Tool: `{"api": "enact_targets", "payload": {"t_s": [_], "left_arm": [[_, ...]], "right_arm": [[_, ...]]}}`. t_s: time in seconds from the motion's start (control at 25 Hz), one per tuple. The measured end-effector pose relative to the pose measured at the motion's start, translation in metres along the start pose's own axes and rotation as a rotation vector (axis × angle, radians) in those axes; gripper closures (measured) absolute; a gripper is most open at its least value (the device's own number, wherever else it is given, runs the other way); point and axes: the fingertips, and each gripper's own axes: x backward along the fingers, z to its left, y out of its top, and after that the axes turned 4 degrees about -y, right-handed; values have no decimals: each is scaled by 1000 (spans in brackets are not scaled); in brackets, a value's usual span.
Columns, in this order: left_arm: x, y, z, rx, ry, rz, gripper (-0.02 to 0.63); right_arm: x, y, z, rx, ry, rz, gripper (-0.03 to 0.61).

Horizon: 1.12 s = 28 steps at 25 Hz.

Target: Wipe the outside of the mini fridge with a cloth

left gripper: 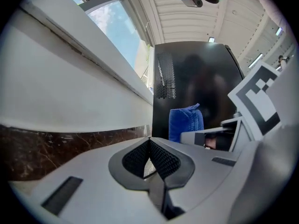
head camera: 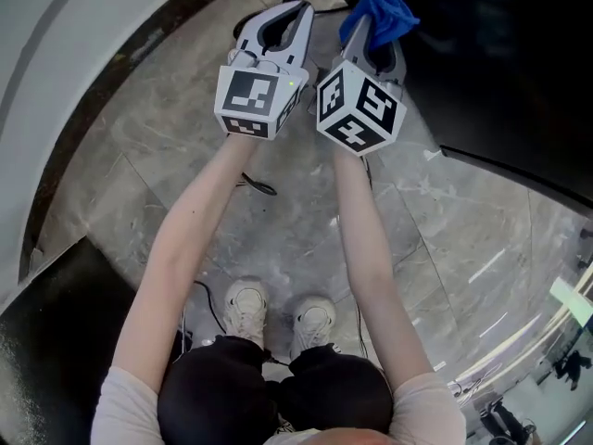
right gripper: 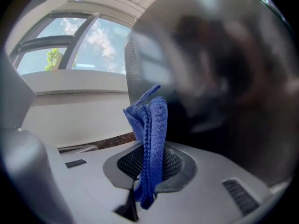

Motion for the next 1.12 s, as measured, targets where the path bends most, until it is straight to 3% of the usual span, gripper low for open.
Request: {"api": "enact_targets", "payload": {"t_s": [0.16,0.32,0.56,0.84,1.12], "left_arm": [[8,-5,14,7,12,9,609],[11,-5,14,17,-23,17,609],[31,-19,26,51,7,52,609],[37,-15,27,87,50,37,609],[31,-13,-25,86,-27,48,609]], "right_arm": [[-27,-17,16,-12,-25,7,506],[-50,-20,31,34,-27,-10,506],[-56,-29,35,83,-50,-4,506],[-30,-17,10,77,-128,-6,506],[20,7,-34,124,-220,-42,506]]}}
